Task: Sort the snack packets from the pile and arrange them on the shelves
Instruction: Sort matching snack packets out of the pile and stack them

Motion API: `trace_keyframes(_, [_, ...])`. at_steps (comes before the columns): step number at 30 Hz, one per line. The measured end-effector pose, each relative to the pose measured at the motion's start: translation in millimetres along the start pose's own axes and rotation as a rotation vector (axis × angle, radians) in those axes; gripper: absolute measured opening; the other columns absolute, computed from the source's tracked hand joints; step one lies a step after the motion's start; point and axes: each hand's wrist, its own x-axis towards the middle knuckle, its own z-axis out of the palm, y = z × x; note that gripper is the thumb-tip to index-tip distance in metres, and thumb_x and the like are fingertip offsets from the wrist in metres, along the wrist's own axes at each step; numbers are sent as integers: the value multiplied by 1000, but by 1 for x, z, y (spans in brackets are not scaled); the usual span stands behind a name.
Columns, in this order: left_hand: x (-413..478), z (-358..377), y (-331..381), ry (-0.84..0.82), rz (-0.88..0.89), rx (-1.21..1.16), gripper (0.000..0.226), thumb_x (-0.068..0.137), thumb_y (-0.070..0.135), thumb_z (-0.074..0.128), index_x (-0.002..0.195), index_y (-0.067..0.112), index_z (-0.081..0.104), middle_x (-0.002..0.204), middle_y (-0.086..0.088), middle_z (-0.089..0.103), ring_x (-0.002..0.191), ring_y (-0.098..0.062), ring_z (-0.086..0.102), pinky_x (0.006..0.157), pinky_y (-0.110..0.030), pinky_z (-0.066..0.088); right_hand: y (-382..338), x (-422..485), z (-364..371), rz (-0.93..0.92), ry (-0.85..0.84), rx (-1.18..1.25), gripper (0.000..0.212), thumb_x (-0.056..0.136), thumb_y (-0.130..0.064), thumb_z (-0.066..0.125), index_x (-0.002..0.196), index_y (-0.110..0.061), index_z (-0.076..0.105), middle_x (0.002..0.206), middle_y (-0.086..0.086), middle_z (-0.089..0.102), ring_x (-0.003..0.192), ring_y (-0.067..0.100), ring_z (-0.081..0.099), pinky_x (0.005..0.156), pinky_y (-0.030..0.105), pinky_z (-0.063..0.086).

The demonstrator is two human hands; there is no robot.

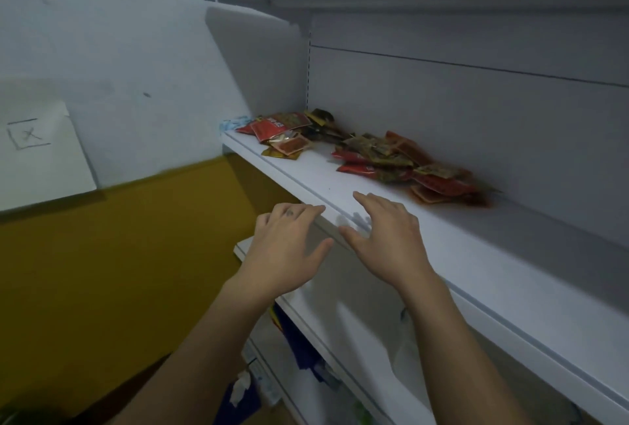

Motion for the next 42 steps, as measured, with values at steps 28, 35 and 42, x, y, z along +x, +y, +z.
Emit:
trace_keyframes(28, [337,82,-41,-150,470,-102,52,96,47,50,144,26,46,147,-3,48,137,-28,36,114,-41,26,114,212,-10,746,17,-293,49,87,-48,62,133,-29,55,132,7,58,121,32,53,98,41,42])
trace_keyframes(35, [403,107,-37,-349,495,-59,58,97,50,45,150,32,31,153,-4,40,141,-29,34,115,-47,28,142,214,4,1019,148,-227,56,88,-58,57,137,-33,51,139,8,54,127,33,49,105,42,37])
trace_keyframes(42, [424,140,-28,-405,470,8,70,89,67,48,150,40,26,149,-11,41,135,-34,42,111,-51,31,148,220,31,988,128,-377,70,83,-74,47,136,-28,51,137,6,55,129,30,46,109,43,30])
